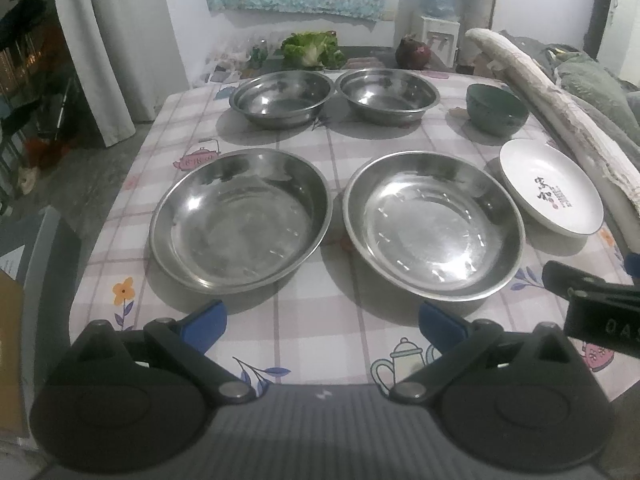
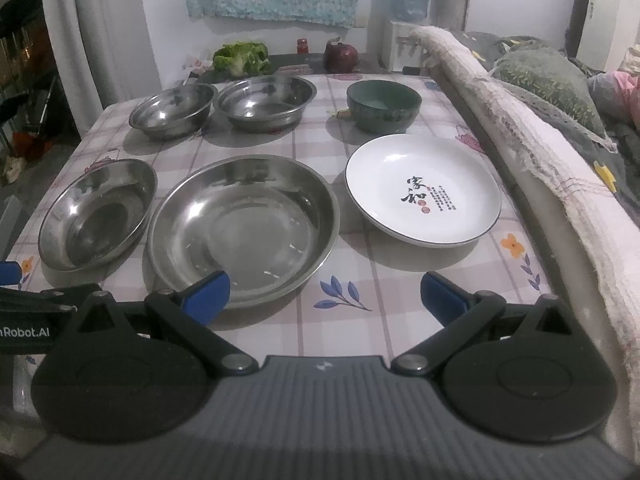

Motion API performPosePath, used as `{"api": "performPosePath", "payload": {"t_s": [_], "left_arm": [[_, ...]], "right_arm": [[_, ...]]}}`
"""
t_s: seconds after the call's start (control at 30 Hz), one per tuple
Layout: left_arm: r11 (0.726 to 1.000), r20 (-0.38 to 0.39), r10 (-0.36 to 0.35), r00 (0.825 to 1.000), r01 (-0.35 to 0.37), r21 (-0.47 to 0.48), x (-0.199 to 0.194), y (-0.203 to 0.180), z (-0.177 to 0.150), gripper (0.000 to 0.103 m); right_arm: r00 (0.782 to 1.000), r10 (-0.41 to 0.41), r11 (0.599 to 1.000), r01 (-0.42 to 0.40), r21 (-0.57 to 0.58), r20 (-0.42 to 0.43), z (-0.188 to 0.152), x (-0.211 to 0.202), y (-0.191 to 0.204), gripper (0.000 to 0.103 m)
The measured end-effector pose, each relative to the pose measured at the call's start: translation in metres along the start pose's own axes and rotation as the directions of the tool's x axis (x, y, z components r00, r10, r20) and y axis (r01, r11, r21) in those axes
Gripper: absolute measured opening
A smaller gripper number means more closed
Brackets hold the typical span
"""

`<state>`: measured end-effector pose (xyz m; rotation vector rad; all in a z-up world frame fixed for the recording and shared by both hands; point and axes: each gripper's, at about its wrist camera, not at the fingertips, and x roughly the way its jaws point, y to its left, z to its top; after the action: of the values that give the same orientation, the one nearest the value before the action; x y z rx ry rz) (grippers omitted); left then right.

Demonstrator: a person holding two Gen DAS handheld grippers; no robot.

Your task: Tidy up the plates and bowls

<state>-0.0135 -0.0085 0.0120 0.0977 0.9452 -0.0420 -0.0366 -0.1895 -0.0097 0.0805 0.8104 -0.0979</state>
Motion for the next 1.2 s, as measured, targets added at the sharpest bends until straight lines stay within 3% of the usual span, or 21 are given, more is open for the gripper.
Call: {"api": "performPosePath", "payload": {"t_s": [1.2], "left_arm": [[1.0, -0.002, 0.011, 1.0, -0.011, -0.011, -0.0045, 0.0038, -0.0005, 0.103]], "right_arm": [[1.0, -0.021, 1.0, 0.021, 0.0, -0.008, -0.001, -0.0053, -0.0001, 0.102]]}}
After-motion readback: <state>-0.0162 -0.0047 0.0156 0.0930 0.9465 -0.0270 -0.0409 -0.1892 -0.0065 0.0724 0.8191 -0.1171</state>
